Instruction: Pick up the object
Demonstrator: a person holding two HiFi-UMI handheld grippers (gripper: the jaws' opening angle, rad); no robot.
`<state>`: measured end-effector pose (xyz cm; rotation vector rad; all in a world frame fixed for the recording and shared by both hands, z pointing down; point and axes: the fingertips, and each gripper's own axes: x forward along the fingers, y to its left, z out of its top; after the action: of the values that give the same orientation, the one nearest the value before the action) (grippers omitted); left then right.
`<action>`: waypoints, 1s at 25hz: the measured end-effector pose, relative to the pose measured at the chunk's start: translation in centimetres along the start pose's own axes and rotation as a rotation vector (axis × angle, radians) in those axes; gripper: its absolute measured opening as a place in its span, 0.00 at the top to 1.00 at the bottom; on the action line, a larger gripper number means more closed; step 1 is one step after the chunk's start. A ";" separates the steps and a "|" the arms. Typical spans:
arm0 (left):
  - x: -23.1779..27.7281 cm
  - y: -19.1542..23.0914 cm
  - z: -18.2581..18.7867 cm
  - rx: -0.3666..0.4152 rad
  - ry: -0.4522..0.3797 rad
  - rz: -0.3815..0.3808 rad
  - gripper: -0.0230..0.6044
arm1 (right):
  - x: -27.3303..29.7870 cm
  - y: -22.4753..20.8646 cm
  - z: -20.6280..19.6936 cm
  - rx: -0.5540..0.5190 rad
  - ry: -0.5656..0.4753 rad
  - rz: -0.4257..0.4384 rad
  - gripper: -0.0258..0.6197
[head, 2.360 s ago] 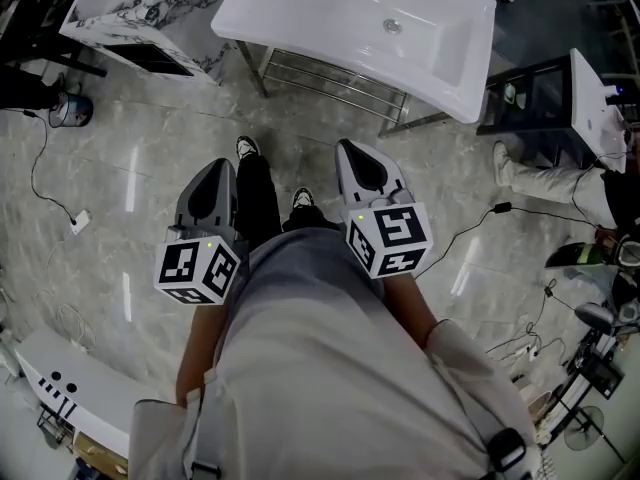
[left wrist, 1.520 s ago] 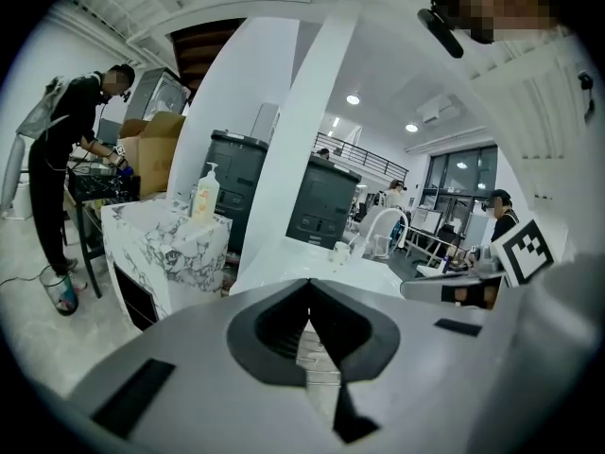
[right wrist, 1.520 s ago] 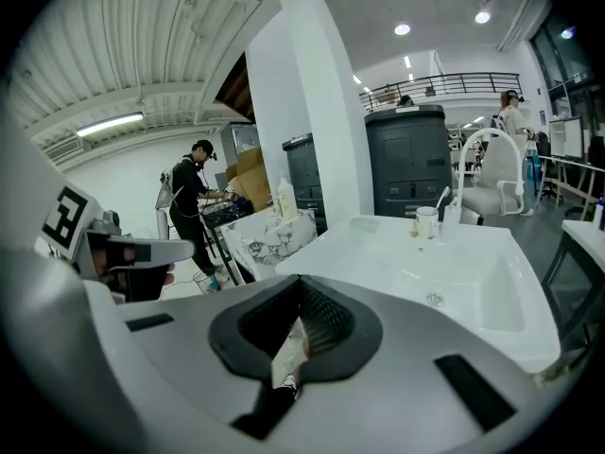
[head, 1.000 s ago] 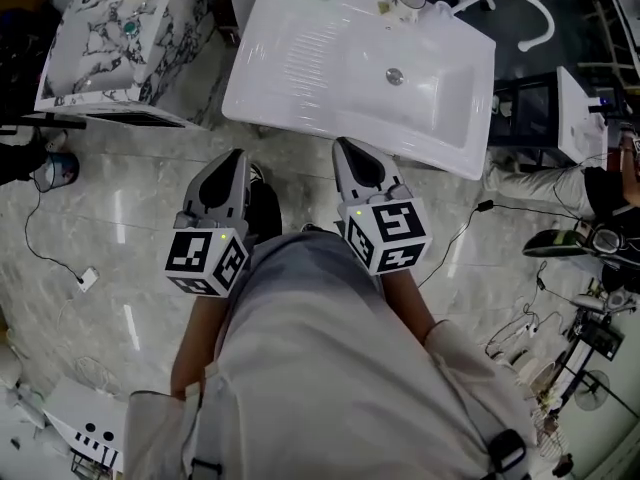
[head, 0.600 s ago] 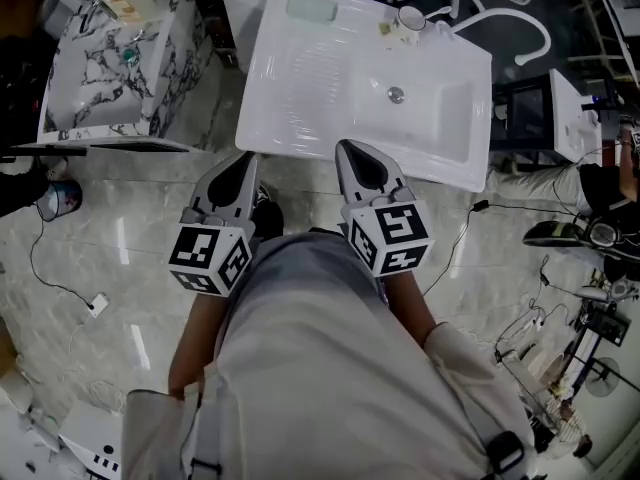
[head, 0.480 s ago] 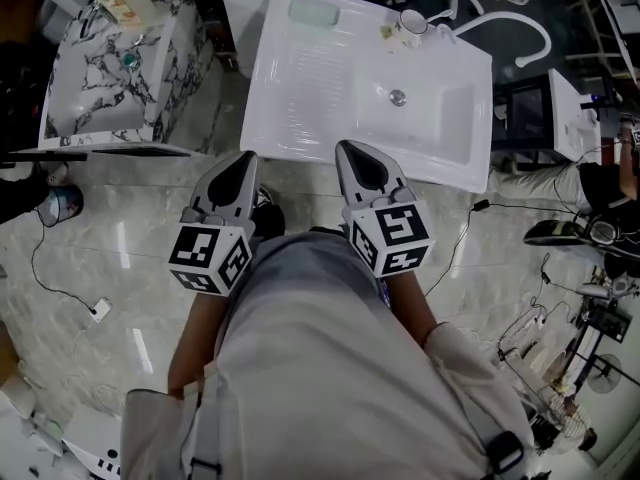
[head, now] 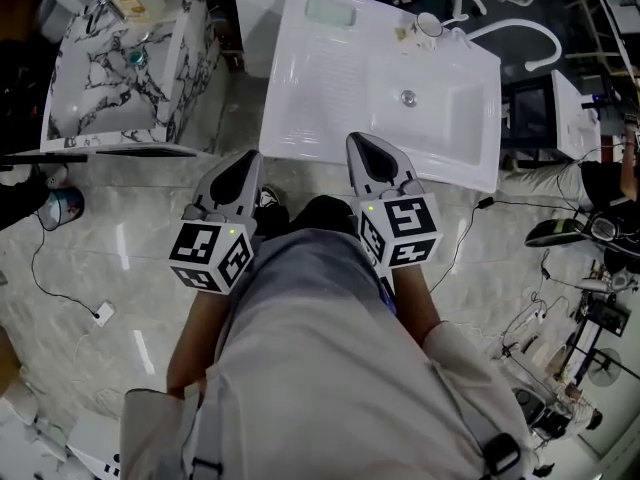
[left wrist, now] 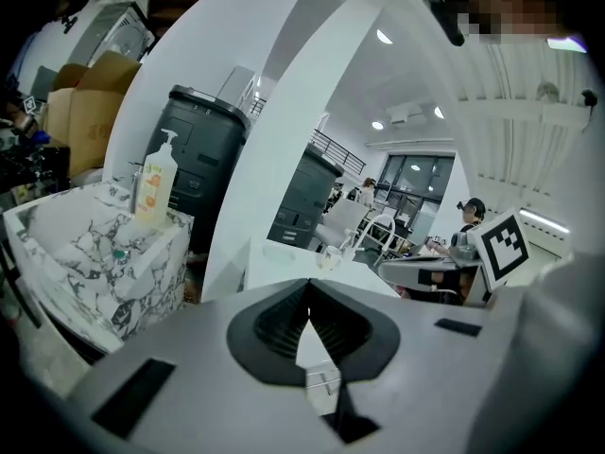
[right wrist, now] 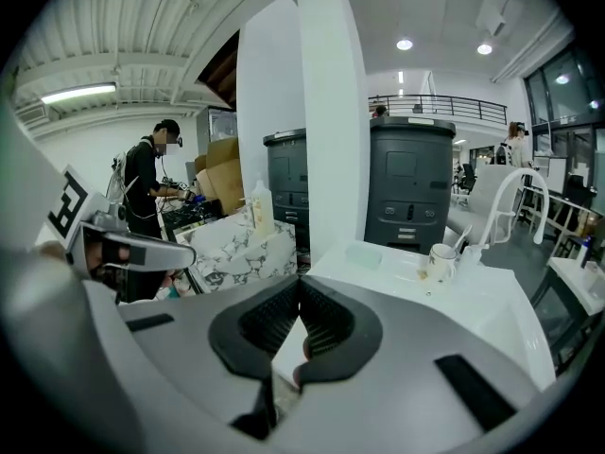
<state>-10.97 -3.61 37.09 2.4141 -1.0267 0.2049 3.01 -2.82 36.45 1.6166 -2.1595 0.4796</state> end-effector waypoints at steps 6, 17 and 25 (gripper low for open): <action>-0.5 0.6 -0.9 -0.007 0.017 -0.021 0.95 | -0.2 0.0 0.2 -0.028 0.010 -0.029 0.94; -0.1 1.1 -0.4 -0.011 -0.006 -0.017 0.95 | 0.7 -0.5 1.2 -0.108 0.026 -0.016 0.94; 1.0 1.3 0.5 0.000 -0.022 -0.019 0.95 | 2.3 -1.2 2.2 -0.172 0.030 -0.003 0.94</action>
<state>-11.20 -5.28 37.48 2.4298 -1.0130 0.1719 3.37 -6.19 35.77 1.5098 -2.1135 0.3063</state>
